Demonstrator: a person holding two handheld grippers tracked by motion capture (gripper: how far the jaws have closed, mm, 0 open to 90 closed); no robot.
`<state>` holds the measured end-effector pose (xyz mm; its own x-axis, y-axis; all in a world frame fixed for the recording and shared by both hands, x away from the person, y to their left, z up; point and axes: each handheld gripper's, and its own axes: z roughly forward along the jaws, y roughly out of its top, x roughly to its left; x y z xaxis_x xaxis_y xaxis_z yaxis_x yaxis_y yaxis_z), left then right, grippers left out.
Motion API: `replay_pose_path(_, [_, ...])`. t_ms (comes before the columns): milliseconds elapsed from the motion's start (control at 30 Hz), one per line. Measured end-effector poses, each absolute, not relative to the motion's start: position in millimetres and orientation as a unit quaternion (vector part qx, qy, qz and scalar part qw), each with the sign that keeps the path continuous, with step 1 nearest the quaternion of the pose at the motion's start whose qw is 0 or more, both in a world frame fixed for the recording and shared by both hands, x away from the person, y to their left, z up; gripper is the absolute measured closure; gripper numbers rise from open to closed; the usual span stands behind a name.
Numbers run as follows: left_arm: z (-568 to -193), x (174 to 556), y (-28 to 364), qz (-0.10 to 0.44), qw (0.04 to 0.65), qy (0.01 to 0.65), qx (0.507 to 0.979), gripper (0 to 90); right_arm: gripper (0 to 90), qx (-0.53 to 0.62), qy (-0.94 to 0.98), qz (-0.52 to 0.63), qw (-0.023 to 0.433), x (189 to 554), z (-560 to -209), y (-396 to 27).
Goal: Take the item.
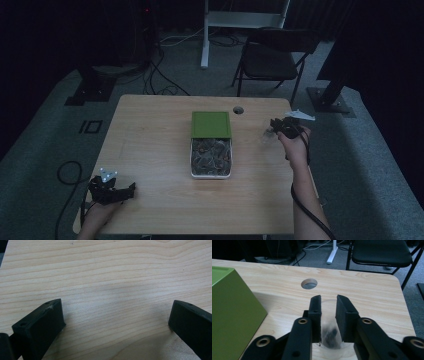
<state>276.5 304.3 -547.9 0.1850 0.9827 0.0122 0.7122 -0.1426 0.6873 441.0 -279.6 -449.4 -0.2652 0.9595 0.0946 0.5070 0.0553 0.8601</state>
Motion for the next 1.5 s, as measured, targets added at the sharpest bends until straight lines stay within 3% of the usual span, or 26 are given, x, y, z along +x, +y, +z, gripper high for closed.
replay_pose_path(133, [-547.9, 276.5, 304.3, 0.241, 0.281, 0.591, 0.717, 0.5, 69.7, 0.538, 0.68, 0.421, 0.264, 440.2, -448.2, -278.4])
replay_pose_path(467, [-547.9, 276.6, 304.3, 0.241, 0.281, 0.591, 0.717, 0.5, 32.4, 0.514, 0.691, 0.451, 0.236, 424.3, -445.0, -273.7])
replay_pose_path(633, [-547.9, 276.5, 304.3, 0.241, 0.281, 0.591, 0.717, 0.5, 21.8, 0.511, 0.688, 0.452, 0.246, 416.2, -445.2, -275.4])
replay_pose_path(1500, [-547.9, 276.5, 304.3, 0.24, 0.281, 0.591, 0.717, 0.5, 18.6, 0.481, 0.709, 0.453, 0.247, 369.1, -456.0, -278.8])
